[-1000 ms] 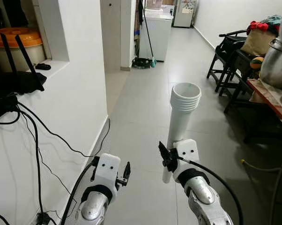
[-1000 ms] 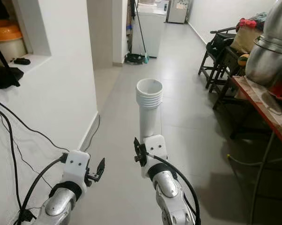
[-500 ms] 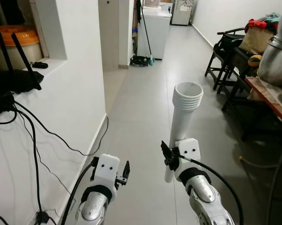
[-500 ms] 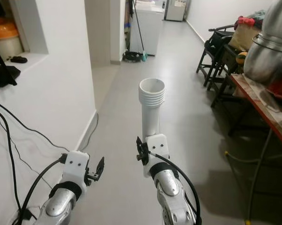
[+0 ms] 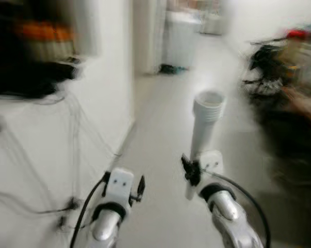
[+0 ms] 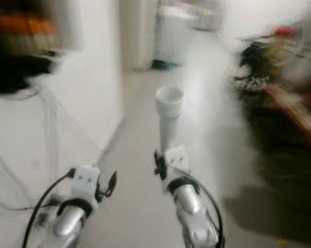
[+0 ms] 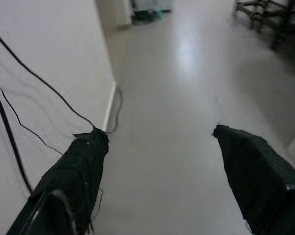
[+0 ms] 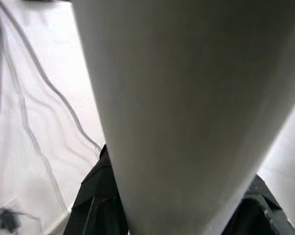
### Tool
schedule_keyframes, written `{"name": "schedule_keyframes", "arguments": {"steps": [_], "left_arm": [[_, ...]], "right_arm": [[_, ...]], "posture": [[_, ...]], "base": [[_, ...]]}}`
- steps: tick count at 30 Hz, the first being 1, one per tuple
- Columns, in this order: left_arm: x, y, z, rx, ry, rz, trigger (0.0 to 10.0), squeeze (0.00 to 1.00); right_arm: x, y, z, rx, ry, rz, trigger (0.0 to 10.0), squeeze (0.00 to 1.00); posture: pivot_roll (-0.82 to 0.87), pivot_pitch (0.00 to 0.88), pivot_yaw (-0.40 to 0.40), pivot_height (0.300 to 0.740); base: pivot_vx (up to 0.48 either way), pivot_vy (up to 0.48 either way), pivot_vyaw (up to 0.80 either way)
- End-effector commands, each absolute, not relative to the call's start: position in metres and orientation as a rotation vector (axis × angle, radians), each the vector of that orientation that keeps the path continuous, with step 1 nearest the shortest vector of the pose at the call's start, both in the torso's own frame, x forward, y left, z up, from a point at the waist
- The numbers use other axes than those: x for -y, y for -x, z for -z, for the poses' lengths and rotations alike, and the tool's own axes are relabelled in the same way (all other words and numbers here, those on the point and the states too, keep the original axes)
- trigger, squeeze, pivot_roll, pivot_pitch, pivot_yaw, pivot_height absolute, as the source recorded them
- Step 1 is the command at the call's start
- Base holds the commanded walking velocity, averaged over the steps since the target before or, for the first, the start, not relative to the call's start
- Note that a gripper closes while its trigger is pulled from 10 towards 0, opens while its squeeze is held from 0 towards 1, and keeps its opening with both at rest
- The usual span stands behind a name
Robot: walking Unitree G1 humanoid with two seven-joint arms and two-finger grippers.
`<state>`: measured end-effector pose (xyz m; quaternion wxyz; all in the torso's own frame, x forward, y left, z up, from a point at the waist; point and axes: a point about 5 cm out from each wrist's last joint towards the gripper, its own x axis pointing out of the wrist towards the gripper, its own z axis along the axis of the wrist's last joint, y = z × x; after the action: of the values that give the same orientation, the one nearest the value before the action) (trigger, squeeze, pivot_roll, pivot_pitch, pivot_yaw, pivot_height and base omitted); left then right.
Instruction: Building children table
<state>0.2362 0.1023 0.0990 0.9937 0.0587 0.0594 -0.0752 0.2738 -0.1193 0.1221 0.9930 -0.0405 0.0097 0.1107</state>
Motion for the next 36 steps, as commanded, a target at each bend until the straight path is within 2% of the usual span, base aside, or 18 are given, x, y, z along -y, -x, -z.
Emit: {"name": "schedule_keyframes", "arguments": {"steps": [1, 10, 30, 36], "left_arm": [[-0.1007, -0.2393, -0.1037, -0.096, -0.127, 0.159, 10.0, 0.0], [-0.101, -0.2399, -0.1041, -0.091, -0.128, 0.158, 10.0, 0.0], [-0.1017, -0.24, -0.1049, -0.086, -0.123, 0.154, 10.0, 0.0], [-0.1012, -0.2403, -0.1044, -0.086, -0.122, 0.152, 10.0, 0.0]], "right_arm": [[0.1193, -0.2747, -0.1256, -0.002, 0.079, -0.222, 10.0, 0.0], [0.1166, -0.2746, -0.1272, 0.009, 0.085, -0.242, 10.0, 0.0], [0.1107, -0.2738, -0.1276, 0.014, 0.097, -0.285, 10.0, 0.0], [0.1139, -0.2744, -0.1272, 0.013, 0.085, -0.269, 10.0, 0.0]], "posture": [[0.09, 0.0, -0.065, 0.74], [0.09, 0.0, -0.065, 0.74], [0.09, 0.0, -0.064, 0.74], [0.09, 0.0, -0.066, 0.74]], "base": [[-0.36, 0.0, 0.0], [-0.358, 0.0, 0.0], [-0.38, 0.0, 0.8], [-0.406, 0.0, 0.08]]}}
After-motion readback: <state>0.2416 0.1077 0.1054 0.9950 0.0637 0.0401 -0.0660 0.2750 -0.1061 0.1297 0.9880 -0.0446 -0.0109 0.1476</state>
